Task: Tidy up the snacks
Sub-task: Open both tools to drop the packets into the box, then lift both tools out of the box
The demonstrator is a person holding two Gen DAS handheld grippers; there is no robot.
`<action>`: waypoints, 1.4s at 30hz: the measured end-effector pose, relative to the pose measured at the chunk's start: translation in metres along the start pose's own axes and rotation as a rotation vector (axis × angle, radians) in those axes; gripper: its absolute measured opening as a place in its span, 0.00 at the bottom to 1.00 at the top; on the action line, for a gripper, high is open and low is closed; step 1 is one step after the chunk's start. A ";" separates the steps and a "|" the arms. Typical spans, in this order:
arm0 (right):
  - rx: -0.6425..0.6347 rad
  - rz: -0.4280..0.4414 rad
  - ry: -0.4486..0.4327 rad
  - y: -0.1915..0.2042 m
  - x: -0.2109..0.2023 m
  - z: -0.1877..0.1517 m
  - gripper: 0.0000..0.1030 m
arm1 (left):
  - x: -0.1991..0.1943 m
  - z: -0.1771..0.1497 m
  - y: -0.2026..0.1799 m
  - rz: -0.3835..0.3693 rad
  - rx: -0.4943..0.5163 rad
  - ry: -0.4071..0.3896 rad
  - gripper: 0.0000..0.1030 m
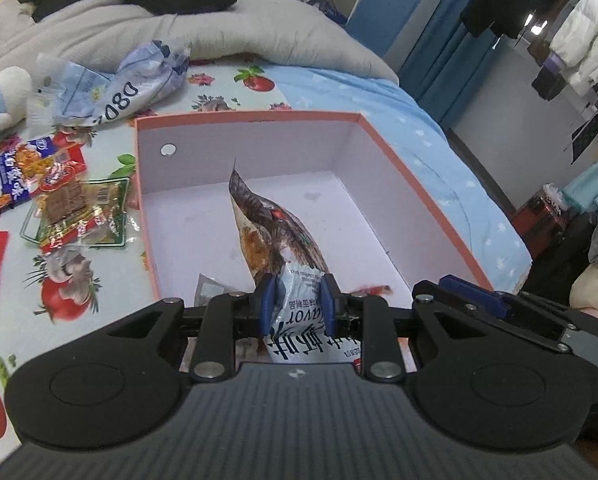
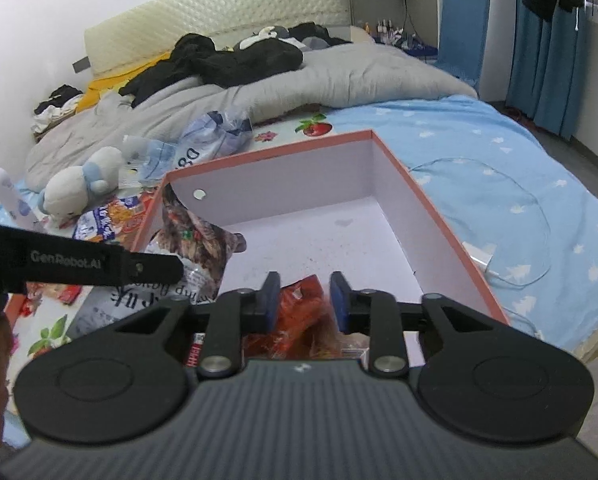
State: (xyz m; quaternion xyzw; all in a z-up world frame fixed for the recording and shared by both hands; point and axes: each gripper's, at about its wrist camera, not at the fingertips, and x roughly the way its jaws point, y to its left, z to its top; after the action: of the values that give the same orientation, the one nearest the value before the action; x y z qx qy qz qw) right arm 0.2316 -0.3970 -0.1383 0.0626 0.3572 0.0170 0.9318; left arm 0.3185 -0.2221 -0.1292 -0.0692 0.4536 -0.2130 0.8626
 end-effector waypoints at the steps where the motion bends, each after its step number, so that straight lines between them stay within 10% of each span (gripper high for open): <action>1: 0.002 0.001 0.006 -0.002 0.005 0.001 0.25 | 0.005 0.002 0.000 0.000 0.003 0.009 0.28; 17: 0.015 0.021 -0.007 -0.007 0.007 0.003 0.25 | 0.010 0.017 -0.005 0.016 0.017 -0.018 0.48; 42: -0.017 0.081 -0.168 0.074 -0.121 -0.033 0.25 | -0.190 -0.087 0.021 0.015 -0.025 -0.223 0.48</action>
State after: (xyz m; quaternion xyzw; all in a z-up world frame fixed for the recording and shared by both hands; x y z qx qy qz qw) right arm 0.1207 -0.3295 -0.0725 0.0701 0.2749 0.0525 0.9575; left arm 0.1595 -0.1153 -0.0425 -0.0999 0.3580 -0.1918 0.9084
